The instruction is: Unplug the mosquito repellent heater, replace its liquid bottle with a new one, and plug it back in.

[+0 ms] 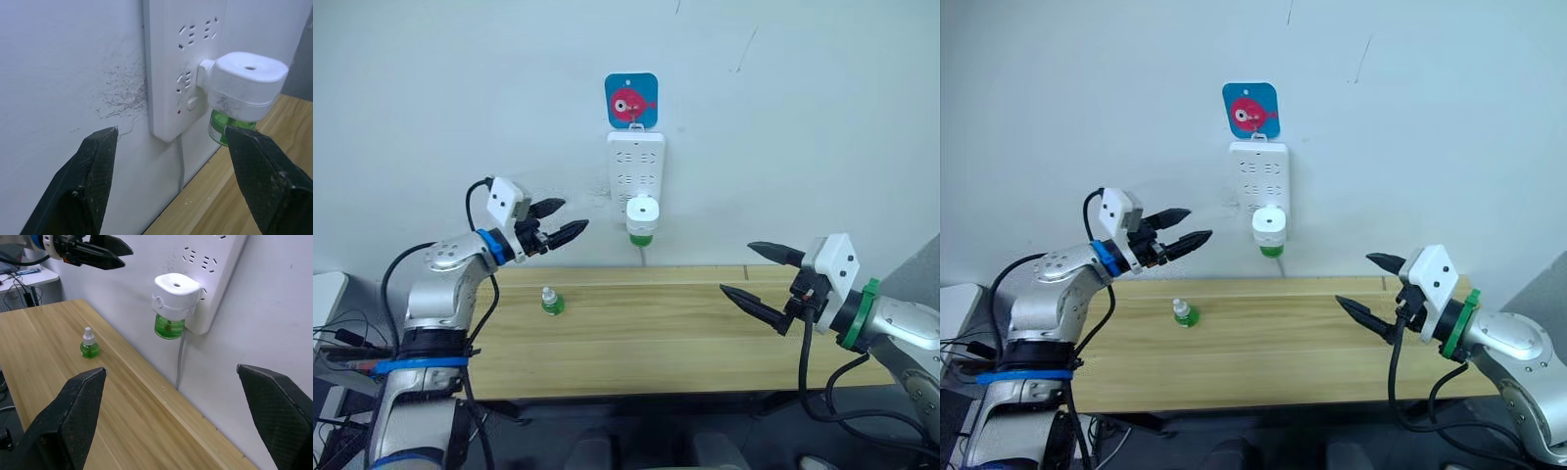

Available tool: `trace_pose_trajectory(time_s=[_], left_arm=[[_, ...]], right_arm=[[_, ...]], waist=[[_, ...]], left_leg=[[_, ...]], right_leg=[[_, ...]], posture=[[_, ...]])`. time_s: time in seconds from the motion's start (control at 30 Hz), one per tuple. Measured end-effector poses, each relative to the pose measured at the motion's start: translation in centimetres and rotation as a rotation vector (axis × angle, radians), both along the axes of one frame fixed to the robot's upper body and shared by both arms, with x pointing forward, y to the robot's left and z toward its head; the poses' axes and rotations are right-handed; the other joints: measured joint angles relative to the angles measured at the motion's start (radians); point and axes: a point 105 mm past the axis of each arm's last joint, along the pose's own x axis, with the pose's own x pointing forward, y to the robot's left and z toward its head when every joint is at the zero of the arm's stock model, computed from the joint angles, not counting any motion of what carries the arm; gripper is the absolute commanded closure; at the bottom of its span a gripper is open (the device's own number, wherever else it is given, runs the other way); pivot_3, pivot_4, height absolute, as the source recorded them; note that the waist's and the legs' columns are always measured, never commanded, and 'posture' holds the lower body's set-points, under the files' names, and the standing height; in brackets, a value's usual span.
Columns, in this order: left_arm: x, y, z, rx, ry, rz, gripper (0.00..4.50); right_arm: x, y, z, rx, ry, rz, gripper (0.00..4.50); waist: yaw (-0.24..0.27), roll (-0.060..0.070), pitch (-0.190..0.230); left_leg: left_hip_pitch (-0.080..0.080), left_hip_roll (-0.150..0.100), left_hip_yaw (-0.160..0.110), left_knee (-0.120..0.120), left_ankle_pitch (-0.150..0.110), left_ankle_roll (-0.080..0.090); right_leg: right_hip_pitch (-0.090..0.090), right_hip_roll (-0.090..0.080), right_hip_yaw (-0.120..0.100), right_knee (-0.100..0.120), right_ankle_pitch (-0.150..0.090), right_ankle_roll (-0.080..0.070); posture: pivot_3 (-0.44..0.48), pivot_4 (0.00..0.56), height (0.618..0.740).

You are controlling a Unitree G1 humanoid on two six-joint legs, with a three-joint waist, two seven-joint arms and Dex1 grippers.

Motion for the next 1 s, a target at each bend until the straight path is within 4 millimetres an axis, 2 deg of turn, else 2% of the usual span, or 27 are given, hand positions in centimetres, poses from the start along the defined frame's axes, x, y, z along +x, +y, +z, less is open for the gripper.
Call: trace_pose_trajectory(time_s=[0.37,0.57,1.0], left_arm=[[3.3,-1.1,0.2,0.058,-0.01,-0.048,0.83],[4.0,-1.1,-0.3,0.089,0.02,-0.067,0.83],[4.6,-2.3,0.1,0.121,0.069,-0.135,0.83]], right_arm=[[0.2,1.5,1.0,-0.011,-0.001,-0.034,0.0],[0.0,1.9,1.1,0.003,0.005,-0.04,0.0],[-0.3,2.3,1.4,0.04,0.001,-0.035,0.0]], waist=[[-0.037,-0.006,0.011],[-0.056,-0.008,0.014],[-0.05,-0.009,0.015]], left_leg=[[-0.007,0.0,0.0,0.0,0.0,0.0],[-0.007,0.0,0.0,0.0,0.0,0.0],[-0.007,-0.001,-0.001,0.002,0.0,0.0]], right_leg=[[-0.007,0.0,0.001,0.0,0.001,0.002],[-0.007,0.001,0.001,0.0,0.001,0.002],[-0.006,0.0,0.0,0.0,0.002,0.006]], posture=[[-0.245,0.119,0.74],[-0.263,0.12,0.74],[-0.281,0.118,0.74]])
